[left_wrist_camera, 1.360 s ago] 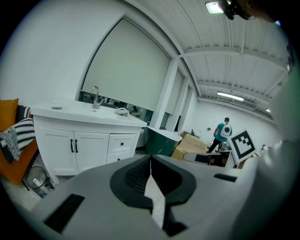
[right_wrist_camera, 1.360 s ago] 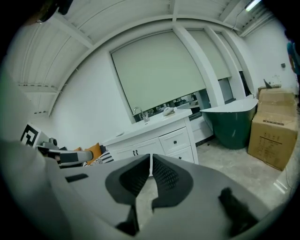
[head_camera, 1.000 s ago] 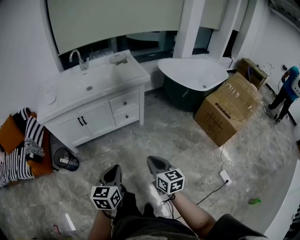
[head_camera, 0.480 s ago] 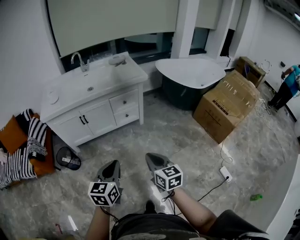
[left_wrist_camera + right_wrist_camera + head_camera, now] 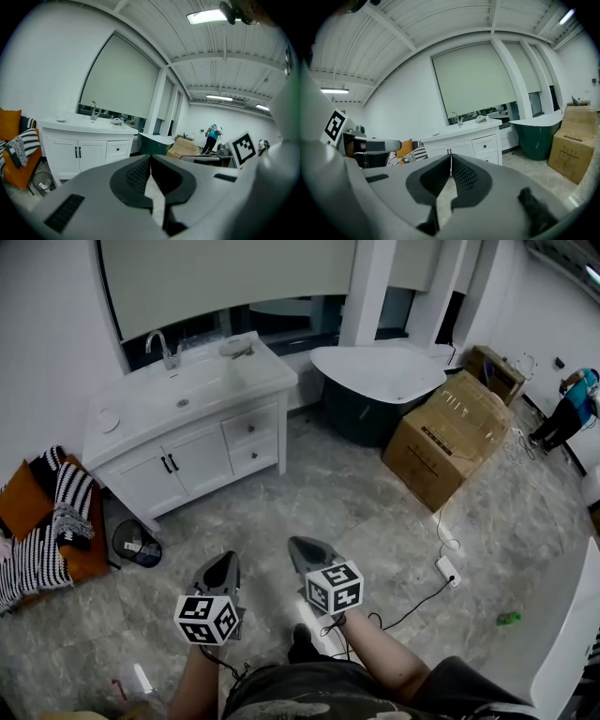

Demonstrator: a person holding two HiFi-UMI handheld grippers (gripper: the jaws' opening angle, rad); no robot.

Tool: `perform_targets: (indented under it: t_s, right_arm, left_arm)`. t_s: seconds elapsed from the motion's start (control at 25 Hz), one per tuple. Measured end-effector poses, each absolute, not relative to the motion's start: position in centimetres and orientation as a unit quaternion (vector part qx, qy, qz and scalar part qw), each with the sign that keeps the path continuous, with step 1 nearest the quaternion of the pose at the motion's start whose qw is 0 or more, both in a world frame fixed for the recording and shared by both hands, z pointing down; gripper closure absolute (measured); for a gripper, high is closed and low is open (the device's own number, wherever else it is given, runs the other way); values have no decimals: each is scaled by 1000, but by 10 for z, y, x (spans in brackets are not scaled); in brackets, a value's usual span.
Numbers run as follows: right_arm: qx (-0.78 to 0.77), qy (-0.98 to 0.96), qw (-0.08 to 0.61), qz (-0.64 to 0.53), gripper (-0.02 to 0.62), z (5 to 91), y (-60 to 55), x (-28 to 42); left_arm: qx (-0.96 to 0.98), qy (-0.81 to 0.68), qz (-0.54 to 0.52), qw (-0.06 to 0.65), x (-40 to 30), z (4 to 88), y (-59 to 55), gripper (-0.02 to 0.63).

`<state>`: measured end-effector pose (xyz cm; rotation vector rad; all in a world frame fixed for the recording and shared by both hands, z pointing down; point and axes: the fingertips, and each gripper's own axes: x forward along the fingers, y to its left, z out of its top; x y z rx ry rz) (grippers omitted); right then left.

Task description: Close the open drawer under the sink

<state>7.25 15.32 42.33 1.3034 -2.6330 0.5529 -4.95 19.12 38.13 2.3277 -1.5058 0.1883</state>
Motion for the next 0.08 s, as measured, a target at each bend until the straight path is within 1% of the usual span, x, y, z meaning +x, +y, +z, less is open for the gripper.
perform_targets:
  t_s: [0.08]
  right_arm:
    - [435,-879,72,182,568,419,164,63]
  left_arm:
    - [824,-533,65,182,-57,381,202,591]
